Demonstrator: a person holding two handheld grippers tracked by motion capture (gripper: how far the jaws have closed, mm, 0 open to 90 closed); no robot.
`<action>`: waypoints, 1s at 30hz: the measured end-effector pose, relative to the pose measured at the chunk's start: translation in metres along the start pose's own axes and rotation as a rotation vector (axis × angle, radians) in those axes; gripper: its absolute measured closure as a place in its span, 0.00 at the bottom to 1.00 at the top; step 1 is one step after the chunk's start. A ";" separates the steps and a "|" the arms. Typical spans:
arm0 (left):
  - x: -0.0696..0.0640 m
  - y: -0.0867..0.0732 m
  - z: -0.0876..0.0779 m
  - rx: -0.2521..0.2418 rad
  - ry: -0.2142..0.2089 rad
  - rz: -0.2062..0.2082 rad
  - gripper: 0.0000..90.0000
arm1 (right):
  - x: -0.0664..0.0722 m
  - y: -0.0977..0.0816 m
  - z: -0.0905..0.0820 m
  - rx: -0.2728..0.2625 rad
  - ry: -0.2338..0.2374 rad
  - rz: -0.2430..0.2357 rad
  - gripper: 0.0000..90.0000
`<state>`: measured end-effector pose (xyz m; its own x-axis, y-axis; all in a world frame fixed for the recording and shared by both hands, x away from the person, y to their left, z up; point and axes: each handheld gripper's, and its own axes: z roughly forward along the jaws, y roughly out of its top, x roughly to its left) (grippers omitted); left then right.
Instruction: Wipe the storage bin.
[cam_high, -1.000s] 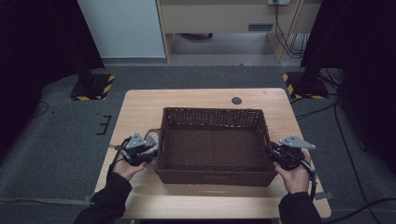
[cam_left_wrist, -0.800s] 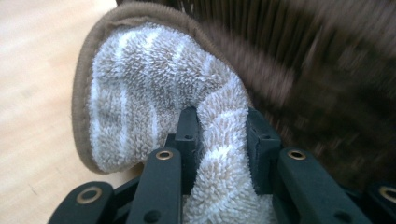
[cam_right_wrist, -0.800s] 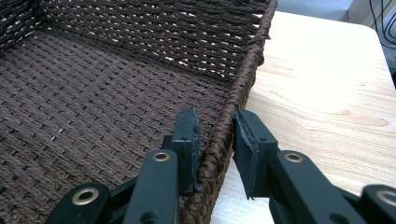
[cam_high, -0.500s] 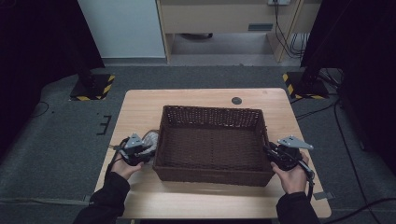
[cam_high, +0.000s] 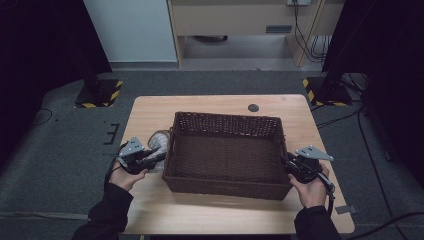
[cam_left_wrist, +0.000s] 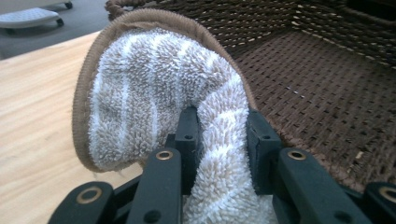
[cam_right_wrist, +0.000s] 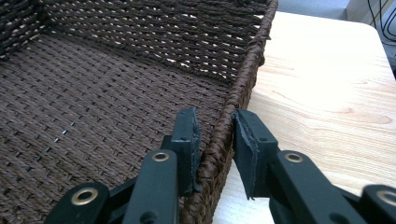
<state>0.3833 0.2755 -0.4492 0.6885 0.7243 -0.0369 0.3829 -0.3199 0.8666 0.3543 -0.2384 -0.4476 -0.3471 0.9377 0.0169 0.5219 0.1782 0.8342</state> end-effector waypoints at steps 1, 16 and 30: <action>0.001 0.000 0.002 -0.002 0.005 -0.005 0.77 | 0.001 0.000 0.001 -0.001 -0.001 0.008 0.78; 0.007 0.003 0.015 0.030 0.021 -0.002 0.77 | -0.012 0.001 0.011 0.047 0.047 -0.064 0.67; -0.005 -0.030 0.029 0.173 0.000 -0.008 0.77 | -0.006 0.000 0.009 0.057 -0.001 -0.032 0.75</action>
<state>0.3865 0.2639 -0.4891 0.6852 0.7270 -0.0434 0.4885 -0.4145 0.7678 0.3631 -0.2413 -0.4528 -0.3635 0.9315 -0.0098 0.5538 0.2246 0.8018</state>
